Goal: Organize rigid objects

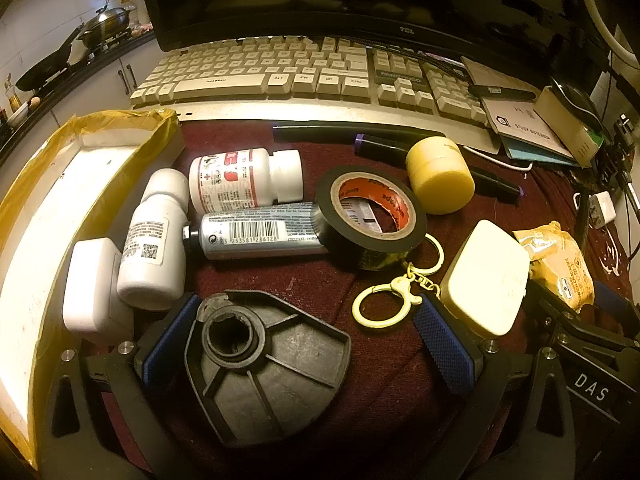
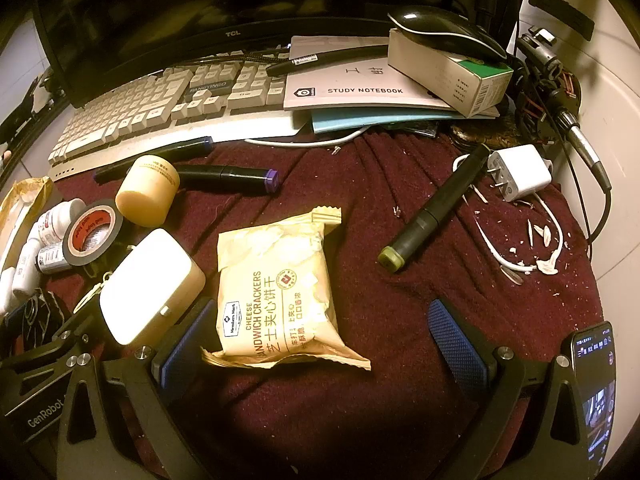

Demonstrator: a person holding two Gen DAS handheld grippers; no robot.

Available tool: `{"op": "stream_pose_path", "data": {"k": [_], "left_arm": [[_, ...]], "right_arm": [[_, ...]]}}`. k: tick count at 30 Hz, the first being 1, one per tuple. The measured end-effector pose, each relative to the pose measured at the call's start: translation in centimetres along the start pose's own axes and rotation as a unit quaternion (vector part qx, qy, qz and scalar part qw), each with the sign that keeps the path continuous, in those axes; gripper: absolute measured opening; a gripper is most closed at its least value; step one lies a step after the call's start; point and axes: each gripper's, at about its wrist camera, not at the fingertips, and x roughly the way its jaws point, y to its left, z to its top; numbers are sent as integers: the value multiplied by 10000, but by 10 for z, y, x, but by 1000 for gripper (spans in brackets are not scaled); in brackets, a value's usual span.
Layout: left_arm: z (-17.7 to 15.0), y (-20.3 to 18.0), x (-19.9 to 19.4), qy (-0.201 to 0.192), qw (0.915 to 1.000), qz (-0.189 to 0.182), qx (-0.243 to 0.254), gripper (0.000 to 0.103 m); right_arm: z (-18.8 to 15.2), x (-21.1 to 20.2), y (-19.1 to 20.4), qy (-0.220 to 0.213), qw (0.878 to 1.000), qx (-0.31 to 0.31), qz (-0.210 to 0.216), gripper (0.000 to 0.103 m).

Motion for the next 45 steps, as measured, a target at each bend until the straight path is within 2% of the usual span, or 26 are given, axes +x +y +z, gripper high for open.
{"op": "stream_pose_path", "data": {"k": [2,5,13,18,23,30,36,41,45], "left_arm": [[2,3,3,3,10000,-12,-1,103],[4,5,4,6,10000,-15,0,103],[-1,3,-2,-23,9999,-96,-38,103],[-8,10,-24,235,9986,-476,-19,103],[-20,28,-57,318,9946,-981,99,103],[-23,54,-69,663,9875,-1432,-39,103],[-21,57,-66,524,9934,-991,226,103],[-23,47,-60,568,9928,-926,499,103],[-23,43,-54,565,9940,-786,512,103]], "right_arm": [[1,-2,-2,22,10000,37,19,102],[-6,-14,-6,-14,9990,257,361,102],[-18,-63,-9,-498,9981,176,307,102],[-29,-85,-19,-716,9970,147,263,102],[-37,-93,-27,-850,9960,182,216,102],[-40,-93,-16,-885,9952,40,413,102],[-41,-86,-2,-821,9951,-46,552,102],[-41,-82,6,-752,9950,-164,633,102],[-41,-83,6,-761,9951,-167,615,102]]}}
